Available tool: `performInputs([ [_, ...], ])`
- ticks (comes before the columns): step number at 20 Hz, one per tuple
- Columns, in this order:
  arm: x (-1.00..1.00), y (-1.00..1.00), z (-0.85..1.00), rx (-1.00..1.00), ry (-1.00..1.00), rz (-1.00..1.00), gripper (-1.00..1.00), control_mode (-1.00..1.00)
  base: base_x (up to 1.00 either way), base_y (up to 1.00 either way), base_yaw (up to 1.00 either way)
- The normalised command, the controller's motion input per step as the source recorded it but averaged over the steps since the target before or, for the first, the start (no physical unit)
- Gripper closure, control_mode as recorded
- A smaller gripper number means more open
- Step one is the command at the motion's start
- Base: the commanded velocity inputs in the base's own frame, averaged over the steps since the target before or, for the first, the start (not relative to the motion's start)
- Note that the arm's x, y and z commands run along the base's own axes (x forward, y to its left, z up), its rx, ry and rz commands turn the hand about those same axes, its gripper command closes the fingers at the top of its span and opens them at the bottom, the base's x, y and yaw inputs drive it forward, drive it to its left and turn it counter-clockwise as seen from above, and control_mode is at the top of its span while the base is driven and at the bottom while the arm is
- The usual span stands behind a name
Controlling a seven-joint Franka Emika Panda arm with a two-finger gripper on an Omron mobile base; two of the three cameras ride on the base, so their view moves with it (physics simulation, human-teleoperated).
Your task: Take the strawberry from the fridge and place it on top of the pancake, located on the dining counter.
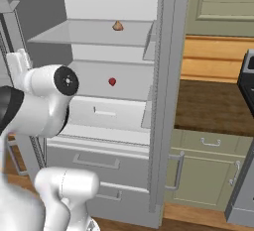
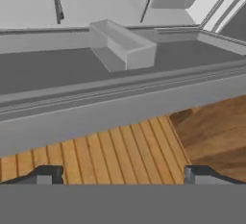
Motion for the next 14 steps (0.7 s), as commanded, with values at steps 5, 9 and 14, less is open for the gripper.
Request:
performInputs([
  [5,0.72,-0.05,0.0,0.12,-0.04,0.05,-1.0,-1.0,0.0,0.0,0.0],
  [9,0.68,0.11,-0.07,0.0,-0.02,0.05,-1.0,-1.0,0.0,0.0,0.0],
  [14,0.26,0.34,-0.05,0.0,0.0,0.04,-1.0,-1.0,0.0,0.0,0.0],
])
